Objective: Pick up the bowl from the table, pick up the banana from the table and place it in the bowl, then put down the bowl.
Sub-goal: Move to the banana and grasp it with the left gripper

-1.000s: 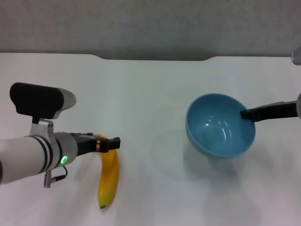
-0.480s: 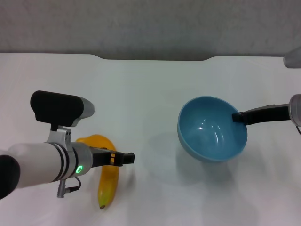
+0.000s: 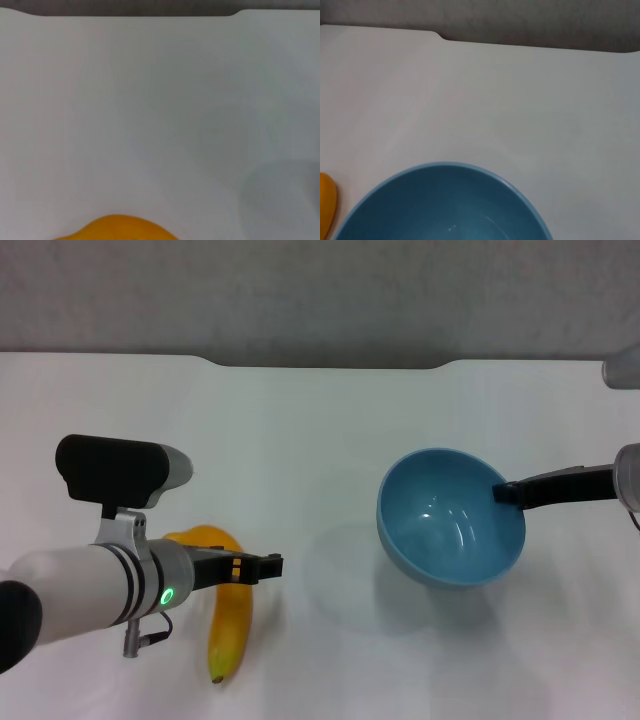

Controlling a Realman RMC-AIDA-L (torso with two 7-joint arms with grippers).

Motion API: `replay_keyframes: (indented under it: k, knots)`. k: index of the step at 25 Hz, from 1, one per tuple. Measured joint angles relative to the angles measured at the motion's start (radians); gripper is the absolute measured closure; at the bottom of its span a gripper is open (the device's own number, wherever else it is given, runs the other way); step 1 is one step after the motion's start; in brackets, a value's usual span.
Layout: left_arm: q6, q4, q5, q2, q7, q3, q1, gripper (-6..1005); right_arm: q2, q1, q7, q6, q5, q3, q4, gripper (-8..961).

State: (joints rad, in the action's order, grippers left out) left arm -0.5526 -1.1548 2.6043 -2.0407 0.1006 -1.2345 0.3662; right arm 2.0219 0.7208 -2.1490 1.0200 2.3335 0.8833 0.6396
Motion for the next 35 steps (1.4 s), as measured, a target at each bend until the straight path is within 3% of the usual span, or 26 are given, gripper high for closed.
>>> replay_keyframes:
  k: [12,28,35]
  knots:
    - [0.041,0.085,-0.001,0.001,0.024,-0.005,0.004,150,-0.002,-0.008,0.000,-0.006,-0.072,0.079,0.009,916]
    - [0.049,0.121,-0.004,0.002,0.024,-0.014,0.013,204,-0.002,-0.009,0.001,-0.011,-0.076,0.083,0.009,916]
    - [0.049,0.125,-0.006,0.002,0.025,-0.014,0.016,348,-0.002,-0.010,0.001,-0.011,-0.076,0.083,0.009,916]
